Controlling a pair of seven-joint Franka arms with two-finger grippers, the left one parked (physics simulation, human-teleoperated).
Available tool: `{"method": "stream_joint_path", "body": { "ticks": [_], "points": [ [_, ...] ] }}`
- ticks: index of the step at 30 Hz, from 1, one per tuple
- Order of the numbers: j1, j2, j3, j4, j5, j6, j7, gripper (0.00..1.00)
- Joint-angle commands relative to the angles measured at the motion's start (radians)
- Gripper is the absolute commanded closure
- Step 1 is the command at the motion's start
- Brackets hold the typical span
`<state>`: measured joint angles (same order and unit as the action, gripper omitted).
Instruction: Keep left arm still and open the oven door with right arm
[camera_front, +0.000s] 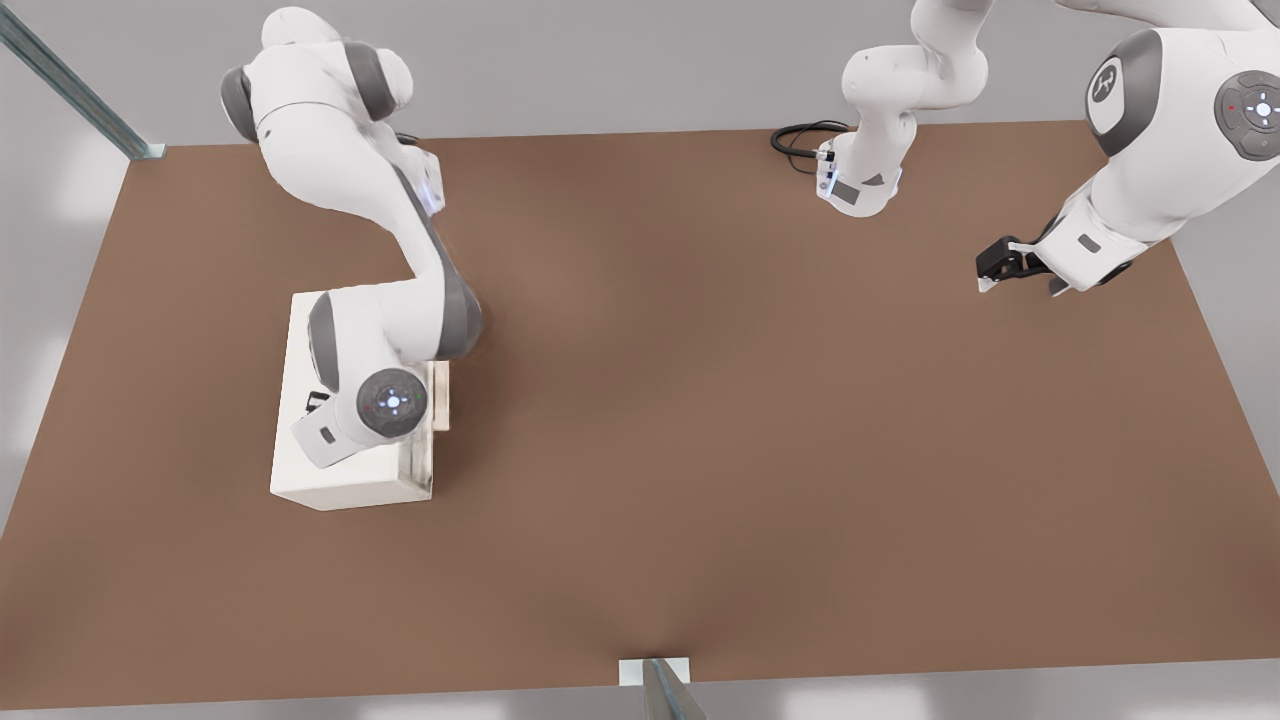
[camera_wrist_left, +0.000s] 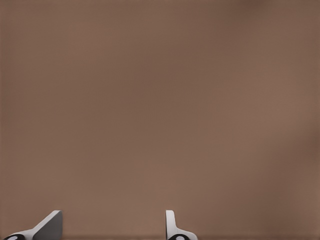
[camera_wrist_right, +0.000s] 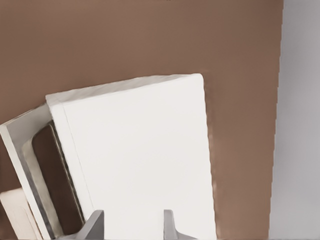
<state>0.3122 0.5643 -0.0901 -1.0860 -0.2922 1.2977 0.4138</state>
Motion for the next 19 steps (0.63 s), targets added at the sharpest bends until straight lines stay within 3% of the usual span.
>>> {"method": "stream_joint_path", "body": {
  "ticks": [1,2,4,9,19],
  "points": [
    [-0.114,-0.043,-0.006,0.067,0.271,-0.055,-0.730,0.00],
    [-0.120,-0.133,-0.016,0.061,0.263,-0.104,-0.672,0.00],
    [-0.163,-0.336,-0.014,-0.152,0.242,-0.086,-0.613,0.00],
    [-0.219,-0.396,-0.014,-0.279,0.257,0.018,-0.606,0.00],
    [-0.231,-0.399,-0.014,-0.282,0.254,0.020,-0.618,0.00]
  ]
}}
